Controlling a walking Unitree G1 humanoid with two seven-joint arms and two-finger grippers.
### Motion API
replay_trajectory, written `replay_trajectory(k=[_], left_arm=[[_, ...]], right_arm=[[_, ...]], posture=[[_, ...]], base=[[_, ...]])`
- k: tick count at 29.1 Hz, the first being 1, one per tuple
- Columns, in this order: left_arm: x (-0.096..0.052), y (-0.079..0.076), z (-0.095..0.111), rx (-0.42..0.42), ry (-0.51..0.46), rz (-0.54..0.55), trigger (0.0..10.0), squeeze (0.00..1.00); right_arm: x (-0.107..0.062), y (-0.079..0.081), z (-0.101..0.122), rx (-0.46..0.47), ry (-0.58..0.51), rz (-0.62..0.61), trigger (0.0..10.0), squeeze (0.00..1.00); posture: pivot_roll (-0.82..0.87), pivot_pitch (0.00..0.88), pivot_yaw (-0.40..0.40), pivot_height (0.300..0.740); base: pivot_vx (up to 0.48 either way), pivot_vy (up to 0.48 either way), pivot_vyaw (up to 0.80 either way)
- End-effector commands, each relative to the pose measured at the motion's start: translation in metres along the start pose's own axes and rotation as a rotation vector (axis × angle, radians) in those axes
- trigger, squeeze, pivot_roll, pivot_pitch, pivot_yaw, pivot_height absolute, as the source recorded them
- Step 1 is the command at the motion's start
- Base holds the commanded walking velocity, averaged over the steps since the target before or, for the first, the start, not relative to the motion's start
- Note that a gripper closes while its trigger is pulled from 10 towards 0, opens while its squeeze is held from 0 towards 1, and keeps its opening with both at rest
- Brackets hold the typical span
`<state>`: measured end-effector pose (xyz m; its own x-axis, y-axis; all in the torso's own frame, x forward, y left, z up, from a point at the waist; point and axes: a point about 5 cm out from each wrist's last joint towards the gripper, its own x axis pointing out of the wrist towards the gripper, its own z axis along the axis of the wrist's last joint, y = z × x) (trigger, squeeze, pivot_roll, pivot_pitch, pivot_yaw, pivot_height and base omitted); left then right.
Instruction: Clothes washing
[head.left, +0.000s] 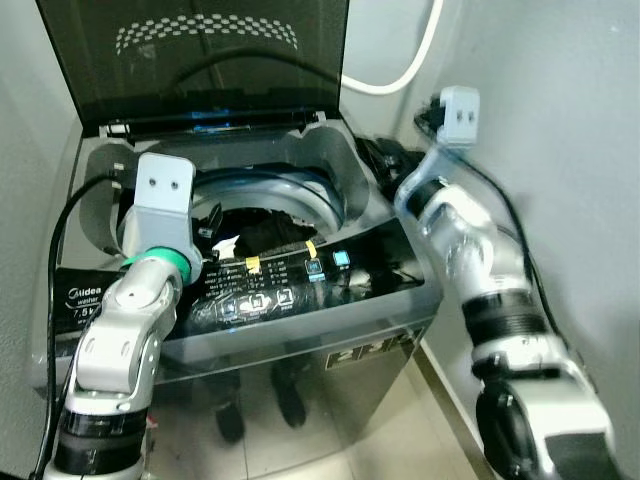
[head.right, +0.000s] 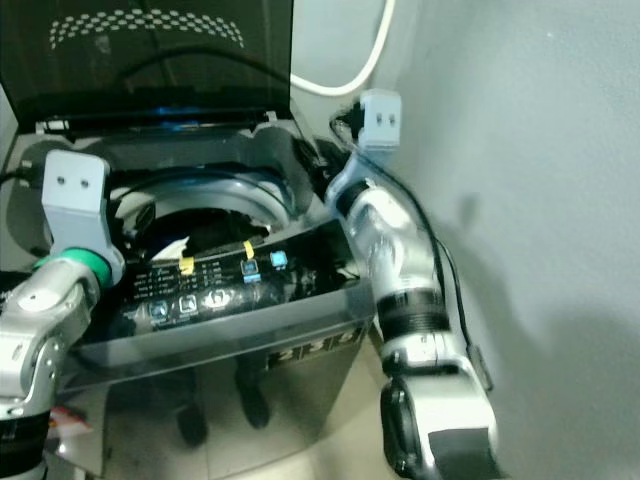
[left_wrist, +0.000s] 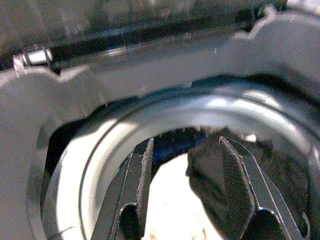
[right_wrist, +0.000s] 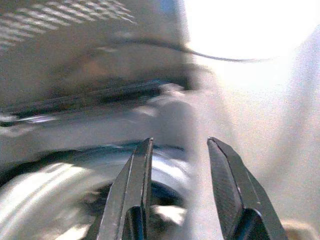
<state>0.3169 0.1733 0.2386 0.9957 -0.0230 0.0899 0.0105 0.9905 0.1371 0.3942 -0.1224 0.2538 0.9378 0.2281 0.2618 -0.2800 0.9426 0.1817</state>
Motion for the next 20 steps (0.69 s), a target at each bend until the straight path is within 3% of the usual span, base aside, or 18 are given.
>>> replay_trajectory(k=[1, 2, 3, 4, 5, 7, 9, 12, 16, 18, 20], left_arm=[[0.001, -0.002, -0.001, 0.005, -0.009, 0.000, 10.0, 0.00], [0.003, -0.008, 0.004, -0.006, -0.048, -0.037, 10.0, 0.00], [0.000, -0.028, 0.013, 0.045, -0.120, -0.208, 10.0, 0.00], [0.000, -0.028, 0.013, 0.045, -0.120, -0.208, 10.0, 0.00], [-0.006, -0.045, 0.016, 0.032, -0.149, -0.338, 10.0, 0.00], [-0.006, -0.045, 0.016, 0.032, -0.149, -0.338, 10.0, 0.00], [-0.016, -0.064, 0.016, 0.035, -0.183, -0.490, 10.0, 0.00], [-0.011, -0.062, 0.015, 0.053, -0.186, -0.454, 10.0, 0.00], [-0.002, -0.052, 0.014, 0.069, -0.174, -0.357, 10.0, 0.00], [0.012, -0.031, 0.007, -0.025, -0.113, -0.199, 10.0, 0.00], [0.012, -0.031, 0.007, -0.025, -0.113, -0.199, 10.0, 0.00]], right_arm=[[0.000, 0.000, 0.013, -0.030, -0.069, -0.034, 10.0, 0.00], [-0.009, -0.004, 0.008, -0.014, -0.072, -0.083, 10.0, 0.00], [-0.019, -0.006, 0.001, 0.018, -0.072, -0.132, 10.0, 0.00], [-0.019, -0.006, 0.001, 0.018, -0.072, -0.132, 10.0, 0.00], [-0.027, 0.001, -0.005, 0.044, -0.077, -0.117, 10.0, 0.00], [-0.027, 0.001, -0.005, 0.044, -0.077, -0.117, 10.0, 0.00], [-0.035, 0.023, -0.008, 0.074, -0.102, -0.051, 10.0, 0.00], [-0.037, 0.036, -0.008, 0.081, -0.127, -0.012, 10.0, 0.00], [-0.037, 0.039, -0.009, 0.069, -0.138, -0.009, 10.0, 0.00], [-0.036, 0.040, 0.000, -0.022, -0.173, -0.001, 10.0, 0.00], [-0.036, 0.040, 0.000, -0.022, -0.173, -0.001, 10.0, 0.00]], posture=[[0.08, 0.040, 0.056, 0.740], [0.10, 0.038, 0.051, 0.740], [0.11, 0.035, 0.061, 0.740], [0.11, 0.035, 0.061, 0.740], [0.11, 0.027, 0.087, 0.740], [0.11, 0.027, 0.087, 0.740], [0.12, 0.023, 0.100, 0.740], [0.11, 0.011, 0.101, 0.740], [0.11, 0.006, 0.093, 0.740], [0.08, 0.001, 0.057, 0.740], [0.08, 0.001, 0.057, 0.740]], base=[[0.000, 0.000, 0.00], [0.000, 0.000, 0.80], [0.000, 0.000, 0.80], [0.000, 0.000, 0.80], [0.000, 0.000, 0.80], [0.000, 0.000, 0.80], [0.000, 0.000, 0.80], [0.000, 0.000, 0.80], [0.000, 0.000, 0.80], [0.000, 0.000, 0.80], [0.000, 0.000, 0.80]])
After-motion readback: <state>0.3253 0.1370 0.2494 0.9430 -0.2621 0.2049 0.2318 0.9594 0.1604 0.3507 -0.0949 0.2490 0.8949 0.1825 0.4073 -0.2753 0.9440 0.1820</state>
